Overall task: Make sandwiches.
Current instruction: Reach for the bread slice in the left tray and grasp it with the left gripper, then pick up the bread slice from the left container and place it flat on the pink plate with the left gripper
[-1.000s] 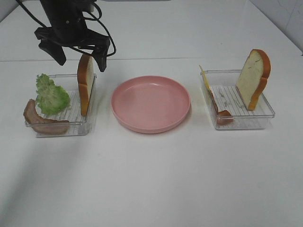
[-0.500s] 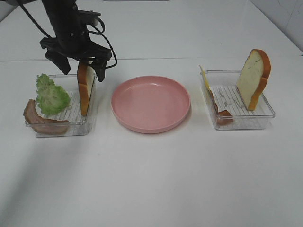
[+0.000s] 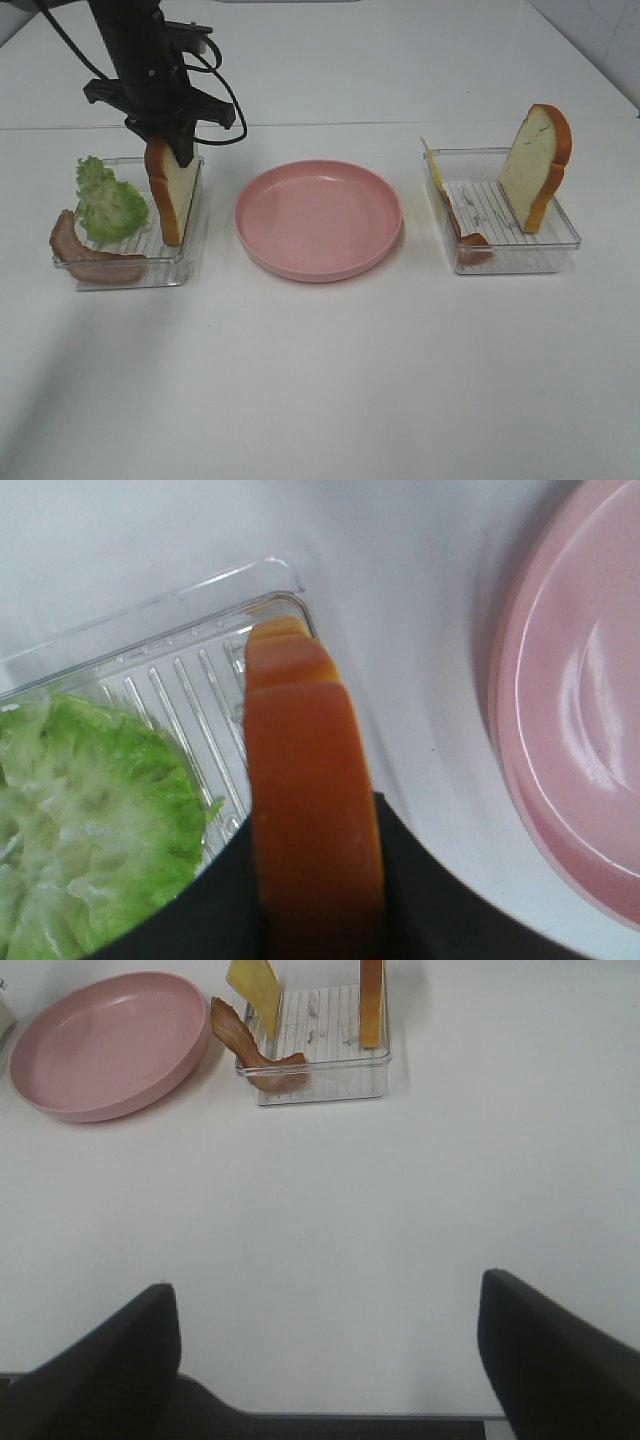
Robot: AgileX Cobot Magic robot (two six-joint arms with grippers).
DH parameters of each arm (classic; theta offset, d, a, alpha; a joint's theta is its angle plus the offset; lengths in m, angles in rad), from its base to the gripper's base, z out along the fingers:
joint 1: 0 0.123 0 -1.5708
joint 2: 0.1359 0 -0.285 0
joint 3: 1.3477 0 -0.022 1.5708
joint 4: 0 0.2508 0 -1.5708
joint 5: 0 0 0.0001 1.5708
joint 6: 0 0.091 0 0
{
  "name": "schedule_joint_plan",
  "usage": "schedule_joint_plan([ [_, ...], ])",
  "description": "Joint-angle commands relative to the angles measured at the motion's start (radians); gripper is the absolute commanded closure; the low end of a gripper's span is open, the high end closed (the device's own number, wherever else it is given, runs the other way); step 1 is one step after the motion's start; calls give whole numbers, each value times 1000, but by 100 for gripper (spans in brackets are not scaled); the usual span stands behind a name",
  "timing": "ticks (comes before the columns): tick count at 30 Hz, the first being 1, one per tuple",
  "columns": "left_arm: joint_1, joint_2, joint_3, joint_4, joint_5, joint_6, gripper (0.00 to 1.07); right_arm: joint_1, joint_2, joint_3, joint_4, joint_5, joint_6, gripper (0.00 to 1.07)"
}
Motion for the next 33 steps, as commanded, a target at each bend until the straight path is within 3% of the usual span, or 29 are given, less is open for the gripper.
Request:
schedule_joint_plan([
  [1,-5,1,-6,-16,98,-21,107,-1,-22,4,-1,-8,-8,29],
  [3,-5,-11,-6,-19,98,-46,107,-1,-22,4,-1,-8,-8,29],
  [12,3,-194,-6,-51,99,-56,107,-1,-22,4,-1,-8,-8,29],
  [14,3,-266,-1,-179,99,-46,107,-1,-22,4,-1,-8,-8,29],
  [15,3,-266,-1,-179,99,-46,107,-1,-22,4,-1,-8,-8,29],
  [17,1,-283,0,-330,97,18,107,-1,-22,4,-1,-8,-8,29],
  [18,1,-283,0,-330,97,18,107,-1,-22,4,-1,-8,-8,29],
  [19,1,-282,0,-389,90,46,107,-1,-22,4,-1,-8,-8,29],
  [20,1,-267,0,-491,66,89,107,-1,-22,4,-1,-8,-8,29],
  [22,1,-255,0,-524,56,101,107,-1,-22,4,-1,-8,-8,29],
  [23,1,-228,0,-597,52,130,107,-1,-22,4,-1,-8,-8,29],
  [33,1,-86,0,-686,-33,140,107,-1,-22,4,-1,-8,-8,29],
])
